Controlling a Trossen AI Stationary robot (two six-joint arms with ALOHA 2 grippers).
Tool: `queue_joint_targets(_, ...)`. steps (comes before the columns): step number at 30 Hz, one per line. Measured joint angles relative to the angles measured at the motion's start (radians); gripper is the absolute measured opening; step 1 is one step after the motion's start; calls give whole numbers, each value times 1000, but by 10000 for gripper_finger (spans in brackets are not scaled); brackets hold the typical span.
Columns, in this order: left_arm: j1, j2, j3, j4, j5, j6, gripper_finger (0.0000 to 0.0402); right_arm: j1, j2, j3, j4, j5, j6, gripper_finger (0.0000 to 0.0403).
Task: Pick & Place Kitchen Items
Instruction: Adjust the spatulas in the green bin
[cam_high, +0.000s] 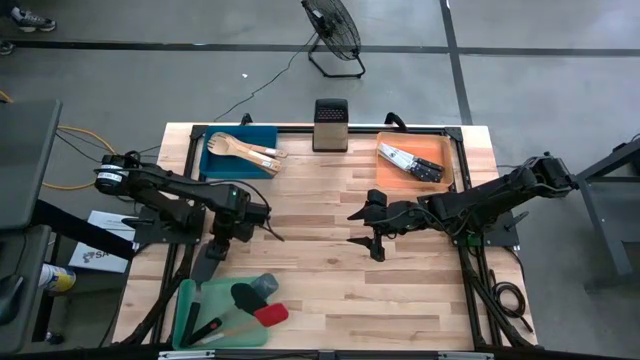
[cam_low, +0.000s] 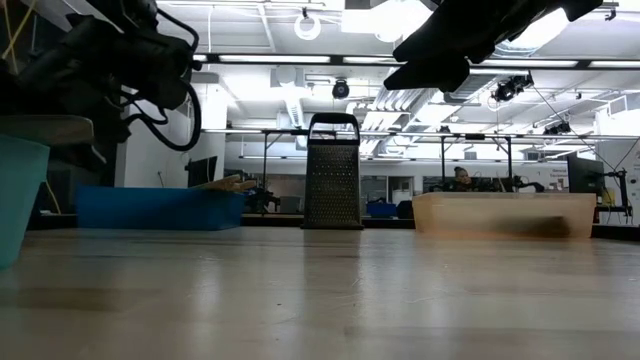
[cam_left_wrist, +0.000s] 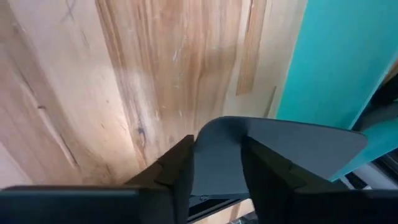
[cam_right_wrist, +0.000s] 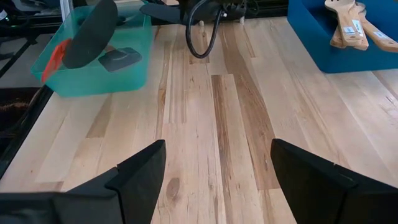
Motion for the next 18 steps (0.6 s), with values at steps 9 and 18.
queue_joint_targets(9,0,0,0,0,-7,0,9,-2,0,0,0,0,0,283)
queue_joint_targets(18,-1,0,64,-107,-38,-32,1,-16,0,0,0,0,-15,283)
